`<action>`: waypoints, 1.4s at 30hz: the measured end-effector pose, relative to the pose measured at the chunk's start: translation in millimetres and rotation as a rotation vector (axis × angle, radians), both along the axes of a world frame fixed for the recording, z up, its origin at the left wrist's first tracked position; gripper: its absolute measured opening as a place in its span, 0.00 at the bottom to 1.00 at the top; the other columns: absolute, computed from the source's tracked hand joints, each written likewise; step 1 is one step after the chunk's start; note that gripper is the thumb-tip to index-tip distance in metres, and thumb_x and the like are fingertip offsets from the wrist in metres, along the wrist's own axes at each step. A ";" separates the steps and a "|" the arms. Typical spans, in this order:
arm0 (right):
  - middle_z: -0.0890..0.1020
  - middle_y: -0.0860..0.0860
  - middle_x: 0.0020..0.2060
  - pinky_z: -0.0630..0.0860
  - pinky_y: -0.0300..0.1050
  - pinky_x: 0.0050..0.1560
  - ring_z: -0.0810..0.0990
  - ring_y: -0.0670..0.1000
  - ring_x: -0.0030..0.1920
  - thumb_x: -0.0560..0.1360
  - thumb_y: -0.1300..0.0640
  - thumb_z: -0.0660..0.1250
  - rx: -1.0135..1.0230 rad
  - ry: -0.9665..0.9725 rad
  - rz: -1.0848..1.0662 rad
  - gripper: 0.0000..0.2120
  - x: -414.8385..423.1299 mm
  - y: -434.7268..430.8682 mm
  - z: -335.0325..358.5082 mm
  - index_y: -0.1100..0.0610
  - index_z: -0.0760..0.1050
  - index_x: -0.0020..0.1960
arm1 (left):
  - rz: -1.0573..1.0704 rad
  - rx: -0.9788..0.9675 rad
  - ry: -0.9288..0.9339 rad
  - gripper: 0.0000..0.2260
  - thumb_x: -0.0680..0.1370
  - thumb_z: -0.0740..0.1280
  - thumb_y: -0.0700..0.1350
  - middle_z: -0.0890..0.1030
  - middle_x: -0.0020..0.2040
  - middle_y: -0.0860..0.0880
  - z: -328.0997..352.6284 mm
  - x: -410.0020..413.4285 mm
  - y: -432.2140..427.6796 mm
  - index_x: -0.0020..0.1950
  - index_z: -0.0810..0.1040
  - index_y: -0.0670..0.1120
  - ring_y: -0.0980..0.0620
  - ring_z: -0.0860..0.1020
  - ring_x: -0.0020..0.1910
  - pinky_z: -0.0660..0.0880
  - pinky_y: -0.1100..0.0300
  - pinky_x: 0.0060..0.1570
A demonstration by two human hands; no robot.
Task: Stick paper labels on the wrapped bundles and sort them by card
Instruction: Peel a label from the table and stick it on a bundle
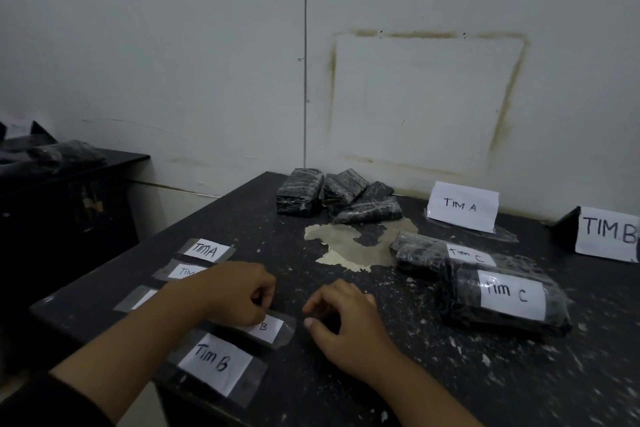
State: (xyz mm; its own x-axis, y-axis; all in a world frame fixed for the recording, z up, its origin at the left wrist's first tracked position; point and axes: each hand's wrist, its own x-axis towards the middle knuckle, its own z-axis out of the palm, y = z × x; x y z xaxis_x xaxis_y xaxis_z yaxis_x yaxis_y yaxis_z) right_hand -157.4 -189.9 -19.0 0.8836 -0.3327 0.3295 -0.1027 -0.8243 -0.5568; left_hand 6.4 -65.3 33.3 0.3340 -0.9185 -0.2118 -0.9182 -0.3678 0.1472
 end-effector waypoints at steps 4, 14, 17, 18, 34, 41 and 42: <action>0.73 0.40 0.45 0.59 0.42 0.53 0.70 0.40 0.50 0.71 0.47 0.65 0.000 0.003 -0.001 0.04 -0.2 -0.2 0.2 0.42 0.70 0.44 | -0.002 0.011 -0.005 0.06 0.74 0.66 0.45 0.73 0.51 0.54 -1.2 2.4 -1.1 0.42 0.71 0.56 0.56 0.73 0.51 0.67 0.66 0.46; 0.73 0.40 0.45 0.60 0.43 0.54 0.71 0.40 0.50 0.70 0.45 0.65 0.038 0.003 0.005 0.04 -1.2 0.5 2.2 0.41 0.70 0.44 | 0.011 0.092 0.105 0.06 0.76 0.64 0.44 0.70 0.49 0.57 9.3 9.5 1.2 0.42 0.72 0.55 0.55 0.70 0.55 0.70 0.61 0.55; 0.74 0.39 0.45 0.62 0.42 0.55 0.71 0.37 0.49 0.66 0.36 0.63 0.090 -0.032 0.005 0.13 -1.7 1.2 2.8 0.41 0.71 0.46 | 0.074 0.064 0.228 0.08 0.77 0.63 0.40 0.73 0.49 0.54 17.1 13.3 6.3 0.41 0.71 0.52 0.57 0.73 0.51 0.70 0.66 0.45; 0.75 0.39 0.45 0.63 0.41 0.56 0.71 0.37 0.49 0.64 0.33 0.62 0.114 -0.038 0.008 0.17 -2.2 2.6 4.0 0.41 0.71 0.47 | 0.090 0.059 0.250 0.08 0.77 0.63 0.40 0.74 0.49 0.54 19.3 14.9 7.8 0.41 0.71 0.52 0.58 0.73 0.50 0.69 0.66 0.44; 0.79 0.46 0.41 0.75 0.39 0.47 0.77 0.42 0.44 0.55 0.32 0.73 0.506 -0.193 -0.023 0.26 -0.4 2.8 19.3 0.43 0.74 0.48 | 0.026 -0.096 0.320 0.05 0.72 0.59 0.48 0.74 0.43 0.51 47.4 -3.4 -21.9 0.36 0.69 0.52 0.55 0.73 0.44 0.71 0.60 0.44; 0.74 0.47 0.28 0.70 0.41 0.35 0.72 0.45 0.32 0.70 0.57 0.71 0.506 -0.183 -0.182 0.08 0.2 -31.3 38.5 0.53 0.74 0.34 | -0.104 -0.153 0.120 0.05 0.76 0.62 0.45 0.76 0.49 0.42 53.3 -23.0 -78.2 0.40 0.72 0.49 0.49 0.72 0.44 0.71 0.51 0.48; 0.73 0.47 0.28 0.70 0.41 0.35 0.72 0.45 0.32 0.70 0.57 0.71 0.496 -0.193 -0.214 0.09 -0.1 -38.1 40.6 0.53 0.73 0.33 | -0.103 -0.174 0.133 0.03 0.76 0.62 0.44 0.76 0.50 0.42 54.7 -22.8 -85.7 0.43 0.73 0.48 0.48 0.73 0.45 0.72 0.52 0.48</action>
State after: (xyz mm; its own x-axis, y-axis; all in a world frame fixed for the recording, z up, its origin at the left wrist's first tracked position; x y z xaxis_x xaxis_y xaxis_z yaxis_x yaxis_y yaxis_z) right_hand -157.5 -228.0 21.5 0.7187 -0.6536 0.2372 -0.0969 -0.4320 -0.8967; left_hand -16.4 -151.0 88.0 0.2167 -0.9727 -0.0828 -0.9177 -0.2319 0.3225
